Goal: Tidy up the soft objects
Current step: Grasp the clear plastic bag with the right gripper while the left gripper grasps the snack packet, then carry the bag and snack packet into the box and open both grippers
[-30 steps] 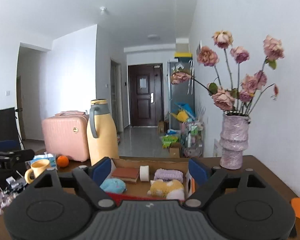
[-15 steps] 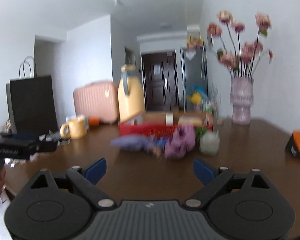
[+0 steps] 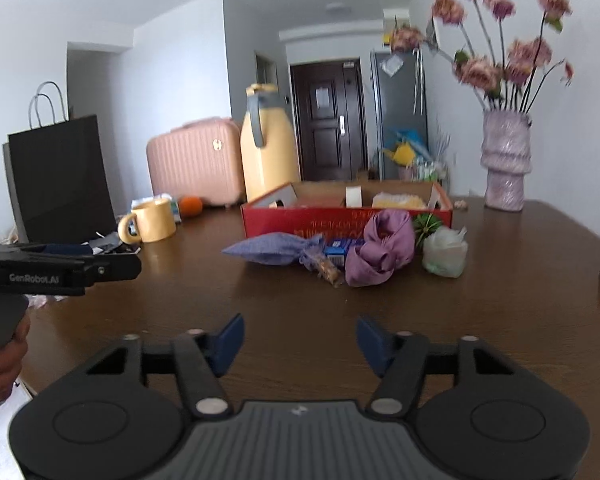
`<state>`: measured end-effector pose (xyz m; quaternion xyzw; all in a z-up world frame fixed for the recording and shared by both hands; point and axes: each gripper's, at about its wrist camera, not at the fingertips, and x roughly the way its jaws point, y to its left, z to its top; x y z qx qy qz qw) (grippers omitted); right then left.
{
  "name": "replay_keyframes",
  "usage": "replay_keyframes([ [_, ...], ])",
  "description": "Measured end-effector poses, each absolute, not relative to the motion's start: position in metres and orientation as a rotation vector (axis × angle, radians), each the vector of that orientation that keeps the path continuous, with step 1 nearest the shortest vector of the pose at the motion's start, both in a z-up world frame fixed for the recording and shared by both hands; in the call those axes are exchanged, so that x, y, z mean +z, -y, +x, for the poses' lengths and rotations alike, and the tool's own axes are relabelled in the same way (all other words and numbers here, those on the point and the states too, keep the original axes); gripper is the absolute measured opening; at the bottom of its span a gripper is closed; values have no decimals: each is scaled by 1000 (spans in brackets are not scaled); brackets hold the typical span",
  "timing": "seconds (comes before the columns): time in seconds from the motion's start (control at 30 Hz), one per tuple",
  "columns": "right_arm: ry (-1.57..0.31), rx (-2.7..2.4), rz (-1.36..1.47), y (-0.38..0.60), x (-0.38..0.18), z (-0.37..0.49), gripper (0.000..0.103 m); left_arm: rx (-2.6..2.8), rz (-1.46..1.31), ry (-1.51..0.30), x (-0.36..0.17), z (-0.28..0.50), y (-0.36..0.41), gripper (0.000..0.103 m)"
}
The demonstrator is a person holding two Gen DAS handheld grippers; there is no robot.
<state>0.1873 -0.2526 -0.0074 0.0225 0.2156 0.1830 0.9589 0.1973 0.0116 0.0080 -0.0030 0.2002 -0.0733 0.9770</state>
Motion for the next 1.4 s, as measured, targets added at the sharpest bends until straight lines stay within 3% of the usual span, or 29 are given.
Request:
replay_keyframes([
  [0.13,-465,356,34,248,-8,220,49,-162,-40,-459,1,228,-14,103],
  [0.23,-465,315,24,253,-8,241,49,-196,-45,-487,-5,253,-4,100],
  [0.37,-483,280,55,270,-10,266,49,-325,-134,-591,-14,292,22,71],
  [0.57,-473,211,56,301,-9,312,49,-288,-240,-664,-24,356,65,53],
  [0.73,-478,190,76,330,-9,359,49,-182,-325,-769,-44,400,89,52],
  [0.83,-499,209,99,340,-14,387,50,-125,-293,-734,-46,403,98,49],
  [0.93,-519,211,110,345,-22,412,54,-93,-314,-730,-48,406,100,22],
  [1.07,-576,190,126,351,-38,438,56,-83,-308,-735,-44,393,102,17],
  [1.1,-582,209,151,354,-42,440,50,-82,-295,-734,-42,387,104,16],
  [1.13,-591,225,172,356,-44,441,33,-82,-283,-734,-40,381,104,15],
  [1.4,-538,208,144,359,-48,436,21,-9,-267,-647,-23,312,88,13],
])
